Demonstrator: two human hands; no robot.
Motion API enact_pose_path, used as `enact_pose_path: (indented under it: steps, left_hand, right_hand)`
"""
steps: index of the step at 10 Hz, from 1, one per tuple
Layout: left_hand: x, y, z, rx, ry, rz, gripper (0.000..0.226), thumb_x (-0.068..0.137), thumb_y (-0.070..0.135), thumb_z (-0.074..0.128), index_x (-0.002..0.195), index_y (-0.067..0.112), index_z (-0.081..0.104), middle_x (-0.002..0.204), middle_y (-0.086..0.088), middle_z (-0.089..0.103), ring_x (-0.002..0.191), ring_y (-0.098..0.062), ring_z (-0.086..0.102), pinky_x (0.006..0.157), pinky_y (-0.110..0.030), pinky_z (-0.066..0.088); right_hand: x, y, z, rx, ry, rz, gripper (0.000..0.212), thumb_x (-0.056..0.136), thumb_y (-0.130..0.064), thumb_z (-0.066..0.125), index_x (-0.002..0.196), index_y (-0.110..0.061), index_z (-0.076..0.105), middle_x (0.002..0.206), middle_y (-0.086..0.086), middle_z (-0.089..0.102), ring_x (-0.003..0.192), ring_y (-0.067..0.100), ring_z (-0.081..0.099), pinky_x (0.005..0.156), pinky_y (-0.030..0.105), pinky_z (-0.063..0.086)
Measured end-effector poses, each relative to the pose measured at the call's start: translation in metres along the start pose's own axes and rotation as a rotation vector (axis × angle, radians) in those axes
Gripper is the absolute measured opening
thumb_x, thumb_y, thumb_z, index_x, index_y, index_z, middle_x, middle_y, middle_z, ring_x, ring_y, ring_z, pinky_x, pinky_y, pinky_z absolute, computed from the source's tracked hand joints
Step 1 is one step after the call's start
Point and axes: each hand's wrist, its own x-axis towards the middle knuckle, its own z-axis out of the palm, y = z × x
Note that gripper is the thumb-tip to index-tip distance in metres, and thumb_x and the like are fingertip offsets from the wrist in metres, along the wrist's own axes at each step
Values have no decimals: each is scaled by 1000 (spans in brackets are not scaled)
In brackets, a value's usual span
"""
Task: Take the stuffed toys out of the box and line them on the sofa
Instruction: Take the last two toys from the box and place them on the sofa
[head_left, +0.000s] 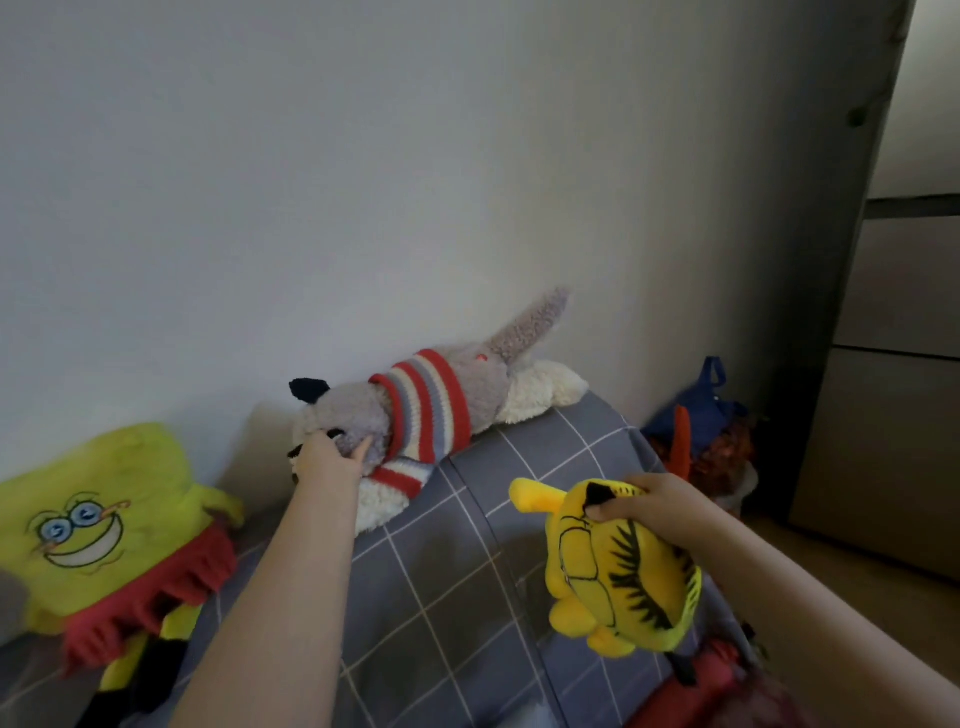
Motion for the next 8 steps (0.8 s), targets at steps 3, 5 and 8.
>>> enact_pose_path:
  steps: [3, 5, 8]
  left_hand:
    - [12, -19, 22, -415, 23, -221, 42, 98, 22, 47, 137, 7, 43, 144, -12, 44, 129, -28, 47, 98, -38, 49]
    - [-62, -44, 30, -231, -170, -171, 57, 90, 31, 60, 140, 17, 37, 134, 0, 47, 121, -23, 48, 99, -44, 47]
    - [-178, -89, -60, 249, -760, -154, 14, 91, 33, 58, 101, 28, 67, 117, -5, 67, 101, -18, 64, 94, -35, 52]
  right_hand:
    - [4, 4, -5, 61, -15, 19, 46, 73, -39, 75, 109, -14, 65, 97, 7, 70, 93, 25, 65, 85, 37, 53]
    - [-11, 6, 3, -39, -157, -70, 41, 68, -41, 78, 102, -20, 69, 95, 0, 71, 87, 16, 66, 71, 26, 51]
    - [-46, -40, 65, -260, -560, -101, 42, 69, -38, 78, 105, -20, 67, 103, 5, 72, 93, 22, 68, 87, 38, 55]
